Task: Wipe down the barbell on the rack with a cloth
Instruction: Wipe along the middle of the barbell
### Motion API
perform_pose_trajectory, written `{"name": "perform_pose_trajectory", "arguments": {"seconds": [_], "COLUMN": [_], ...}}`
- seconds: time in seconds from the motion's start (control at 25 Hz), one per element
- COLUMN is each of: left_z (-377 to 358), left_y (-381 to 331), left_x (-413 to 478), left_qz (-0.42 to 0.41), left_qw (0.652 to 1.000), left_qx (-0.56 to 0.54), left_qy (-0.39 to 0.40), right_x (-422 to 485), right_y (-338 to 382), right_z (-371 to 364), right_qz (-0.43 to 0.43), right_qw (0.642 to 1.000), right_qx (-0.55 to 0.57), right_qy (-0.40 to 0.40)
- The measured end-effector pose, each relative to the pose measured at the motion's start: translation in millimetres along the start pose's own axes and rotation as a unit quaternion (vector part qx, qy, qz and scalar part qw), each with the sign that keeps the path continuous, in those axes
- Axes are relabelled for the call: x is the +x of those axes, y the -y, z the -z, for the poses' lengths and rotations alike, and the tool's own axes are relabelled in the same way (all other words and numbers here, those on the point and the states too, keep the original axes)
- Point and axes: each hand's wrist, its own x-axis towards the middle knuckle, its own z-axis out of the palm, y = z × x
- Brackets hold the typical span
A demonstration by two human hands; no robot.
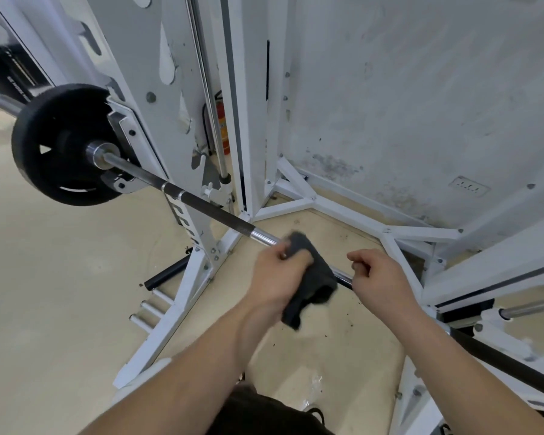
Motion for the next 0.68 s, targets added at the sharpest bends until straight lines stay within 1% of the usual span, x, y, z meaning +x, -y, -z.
{"name": "perform_pose_trajectory", "arguments": {"seconds": [0.04,0.08,0.12,0.16,0.2,0.24,0.28,0.32,0.36,0.4,0.44,0.48,0.52,0.56,0.6,0.64,0.68], "left_z": [12.0,22.3,28.4,31.1,32.1,35.8,41.2,44.2,47.2,48.9,42.3,31.5,16.6,-0.2,-14.1,-21.6,-22.0], "left_y": [-15.8,-28.3,-35.3,-34.6,-27.8,-20.9,-15.5,-13.3,-13.1,-11.5,-8.6,-1.8,8.3,19.1,27.7,31.8,29.9], "left_x": [10.2,22.7,36.4,52.2,69.6,85.9,100.2,110.0,116.2,118.2,113.5,103.4,87.6,67.1,47.0,37.1,40.5], "left_qz": [-0.069,-0.125,-0.167,-0.192,-0.198,-0.191,-0.176,-0.170,-0.178,-0.192,-0.211,-0.227,-0.243,-0.260,-0.274,-0.291,-0.304], "left_qw": [0.996,0.984,0.965,0.938,0.897,0.844,0.798,0.773,0.769,0.780,0.796,0.814,0.830,0.843,0.842,0.833,0.827], "left_qx": [0.053,0.125,0.201,0.287,0.394,0.502,0.576,0.611,0.613,0.591,0.563,0.533,0.501,0.468,0.451,0.448,0.451], "left_qy": [-0.018,-0.029,-0.030,-0.018,0.001,0.007,-0.004,-0.021,-0.048,-0.068,-0.069,-0.051,-0.012,0.048,0.108,0.141,0.146], "right_x": [-0.9,-2.2,-4.0,-6.4,-9.5,-13.0,-16.4,-20.7,-24.0,-25.9,-28.3,-30.1,-31.6,-32.5,-33.4,-33.8,-34.7], "right_y": [-2.7,-5.4,-7.4,-9.4,-12.2,-14.9,-18.0,-23.2,-27.8,-31.4,-36.8,-40.2,-43.5,-45.4,-47.2,-48.1,-49.5], "right_z": [2.0,2.8,2.8,2.5,2.8,2.8,3.3,5.6,8.1,10.4,14.1,17.3,20.2,22.9,25.8,28.6,31.8], "right_qz": [-0.011,-0.018,-0.024,-0.029,-0.036,-0.041,-0.044,-0.049,-0.052,-0.055,-0.063,-0.071,-0.078,-0.081,-0.079,-0.075,-0.071], "right_qw": [1.000,1.000,1.000,0.999,0.999,0.999,0.999,0.999,0.999,0.998,0.998,0.997,0.996,0.996,0.995,0.995,0.995], "right_qx": [0.009,0.013,0.016,0.015,0.013,0.007,0.001,-0.005,-0.011,-0.019,-0.026,-0.029,-0.034,-0.042,-0.052,-0.060,-0.065], "right_qy": [0.002,0.005,0.007,0.009,0.009,0.007,0.004,-0.002,-0.007,-0.008,-0.011,-0.013,-0.016,-0.018,-0.021,-0.020,-0.016]}}
